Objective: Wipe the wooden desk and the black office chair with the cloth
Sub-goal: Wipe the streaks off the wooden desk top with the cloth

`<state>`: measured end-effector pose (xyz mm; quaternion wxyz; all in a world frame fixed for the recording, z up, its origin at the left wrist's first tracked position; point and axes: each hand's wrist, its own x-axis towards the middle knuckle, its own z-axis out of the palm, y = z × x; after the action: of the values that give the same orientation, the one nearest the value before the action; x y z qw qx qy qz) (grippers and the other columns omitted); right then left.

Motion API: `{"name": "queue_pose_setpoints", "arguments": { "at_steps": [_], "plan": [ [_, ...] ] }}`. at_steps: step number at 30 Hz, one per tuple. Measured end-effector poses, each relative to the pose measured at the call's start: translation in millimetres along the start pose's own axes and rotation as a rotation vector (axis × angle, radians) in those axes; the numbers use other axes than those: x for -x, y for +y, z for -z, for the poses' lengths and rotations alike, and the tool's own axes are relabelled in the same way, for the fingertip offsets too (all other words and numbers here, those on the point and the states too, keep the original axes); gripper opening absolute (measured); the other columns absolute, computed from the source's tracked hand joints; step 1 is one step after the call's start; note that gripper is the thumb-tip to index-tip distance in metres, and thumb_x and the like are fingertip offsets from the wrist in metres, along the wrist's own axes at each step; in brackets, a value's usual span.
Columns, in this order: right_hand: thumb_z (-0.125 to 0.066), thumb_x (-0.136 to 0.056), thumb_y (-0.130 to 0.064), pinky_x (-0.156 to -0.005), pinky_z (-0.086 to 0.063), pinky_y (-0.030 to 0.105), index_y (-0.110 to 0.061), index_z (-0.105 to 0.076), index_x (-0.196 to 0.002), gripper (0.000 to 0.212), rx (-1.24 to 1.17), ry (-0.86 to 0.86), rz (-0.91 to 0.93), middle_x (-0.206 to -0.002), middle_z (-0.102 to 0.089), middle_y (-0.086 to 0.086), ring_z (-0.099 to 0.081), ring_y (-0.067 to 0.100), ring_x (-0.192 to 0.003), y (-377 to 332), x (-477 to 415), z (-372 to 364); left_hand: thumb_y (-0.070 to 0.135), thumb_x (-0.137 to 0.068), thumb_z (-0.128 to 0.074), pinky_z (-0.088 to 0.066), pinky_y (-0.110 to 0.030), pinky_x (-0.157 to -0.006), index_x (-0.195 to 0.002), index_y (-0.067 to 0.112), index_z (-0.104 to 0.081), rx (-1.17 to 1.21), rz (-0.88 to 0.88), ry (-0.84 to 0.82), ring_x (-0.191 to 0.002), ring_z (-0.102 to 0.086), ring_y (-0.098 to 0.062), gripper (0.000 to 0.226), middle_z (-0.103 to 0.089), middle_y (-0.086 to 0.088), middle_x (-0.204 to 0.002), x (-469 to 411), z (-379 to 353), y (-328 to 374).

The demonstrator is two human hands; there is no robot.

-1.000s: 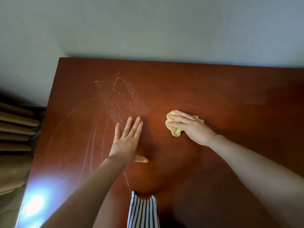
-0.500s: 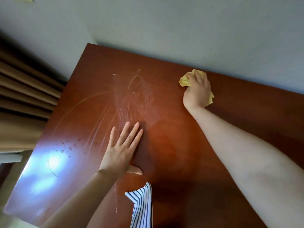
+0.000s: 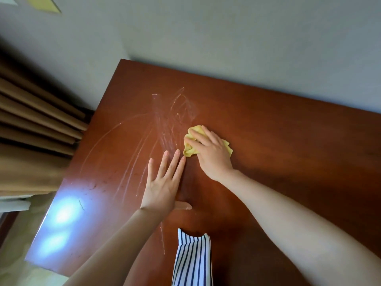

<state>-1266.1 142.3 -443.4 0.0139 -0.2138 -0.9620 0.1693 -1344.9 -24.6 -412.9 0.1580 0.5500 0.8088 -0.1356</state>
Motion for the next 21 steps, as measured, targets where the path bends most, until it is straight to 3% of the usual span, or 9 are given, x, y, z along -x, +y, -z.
{"name": "queue_pose_setpoints", "arguments": {
  "at_steps": [5, 13, 17, 21],
  "plan": [
    [-0.048, -0.093, -0.004, -0.116, -0.018, 0.040, -0.027, -0.048, -0.138, 0.050, -0.008, -0.010, 0.032, -0.151, -0.034, -0.007, -0.019, 0.024, -0.144, -13.8, 29.8, -5.7, 0.083, -0.068, -0.047, 0.034, -0.052, -0.097, -0.138, 0.017, 0.036, 0.001, -0.080, 0.008, -0.126, 0.046, -0.029, 0.127, 0.044, -0.002, -0.143, 0.4, 3.5, -21.8],
    [-0.061, -0.081, 0.005, -0.108, -0.033, 0.043, -0.021, -0.063, -0.124, 0.051, -0.071, 0.194, -0.191, -0.140, -0.051, -0.004, -0.038, 0.028, -0.136, -69.4, 64.3, -24.5, 0.081, -0.072, -0.047, 0.022, -0.055, -0.104, -0.143, 0.015, 0.029, -0.113, -0.278, -0.006, -0.130, 0.041, -0.028, 0.124, 0.041, -0.004, -0.145, -11.2, 17.5, -66.4],
    [-0.058, -0.085, 0.006, -0.109, -0.032, 0.040, -0.023, -0.061, -0.126, 0.051, -0.122, 0.207, -0.285, -0.141, -0.049, -0.007, -0.035, 0.025, -0.138, -93.6, 84.6, -32.3, 0.080, -0.073, -0.047, 0.020, -0.055, -0.105, -0.146, 0.014, 0.026, -0.165, -0.382, -0.051, -0.133, 0.038, -0.029, 0.122, 0.035, -0.006, -0.152, -15.9, 21.6, -67.8],
    [-0.054, -0.085, 0.012, -0.112, -0.025, 0.035, -0.027, -0.055, -0.131, 0.061, -0.114, 0.069, -0.172, -0.148, -0.038, -0.009, -0.022, 0.021, -0.143, -84.9, 112.7, -31.3, 0.078, -0.074, -0.049, 0.021, -0.054, -0.104, -0.145, 0.014, 0.027, -0.171, -0.420, -0.085, -0.137, 0.034, -0.028, 0.122, 0.036, -0.005, -0.152, -24.1, 22.5, -59.0]
  ]
}}
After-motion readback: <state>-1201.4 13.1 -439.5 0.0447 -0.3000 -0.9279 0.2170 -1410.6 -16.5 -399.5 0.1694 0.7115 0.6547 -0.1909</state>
